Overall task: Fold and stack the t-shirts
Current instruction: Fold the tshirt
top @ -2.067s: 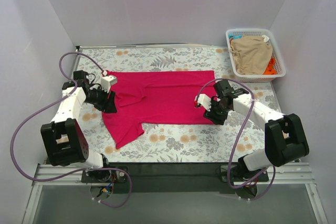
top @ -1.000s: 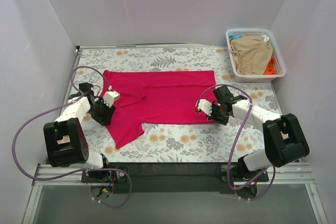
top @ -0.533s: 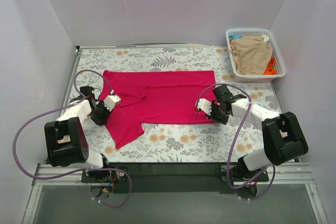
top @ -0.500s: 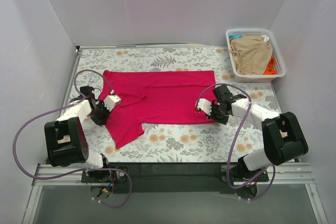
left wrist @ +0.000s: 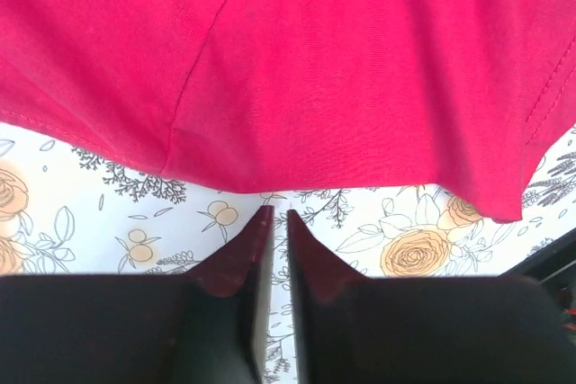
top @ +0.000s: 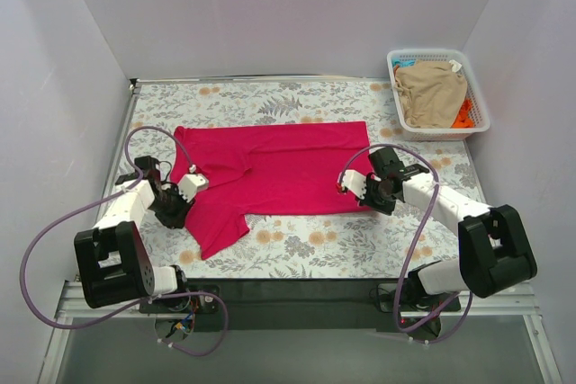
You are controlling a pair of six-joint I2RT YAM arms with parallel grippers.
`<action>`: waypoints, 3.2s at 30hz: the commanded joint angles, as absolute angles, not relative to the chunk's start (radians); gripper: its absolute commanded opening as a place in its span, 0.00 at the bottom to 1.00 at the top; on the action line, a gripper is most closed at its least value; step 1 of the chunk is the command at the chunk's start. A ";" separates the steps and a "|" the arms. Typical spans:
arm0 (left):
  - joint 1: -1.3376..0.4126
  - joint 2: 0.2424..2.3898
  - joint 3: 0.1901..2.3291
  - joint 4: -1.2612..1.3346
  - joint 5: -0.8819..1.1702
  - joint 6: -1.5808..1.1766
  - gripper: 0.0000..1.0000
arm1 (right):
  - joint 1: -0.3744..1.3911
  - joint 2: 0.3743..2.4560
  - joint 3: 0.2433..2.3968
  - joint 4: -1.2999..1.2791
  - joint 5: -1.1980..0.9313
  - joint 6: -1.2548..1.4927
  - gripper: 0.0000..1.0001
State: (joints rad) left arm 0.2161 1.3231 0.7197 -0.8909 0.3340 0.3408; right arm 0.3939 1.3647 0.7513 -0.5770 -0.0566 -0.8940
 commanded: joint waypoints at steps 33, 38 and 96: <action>0.201 1.310 0.551 -0.773 0.222 0.462 0.00 | 0.387 1.382 0.758 -0.614 -0.054 -0.891 0.01; 0.224 1.319 0.647 -0.834 0.285 0.443 0.00 | 0.377 1.365 0.750 -0.617 -0.054 -0.900 0.01; 0.287 1.769 1.451 -0.933 0.557 0.180 0.00 | 0.230 1.759 1.304 -0.644 -0.144 -0.956 0.01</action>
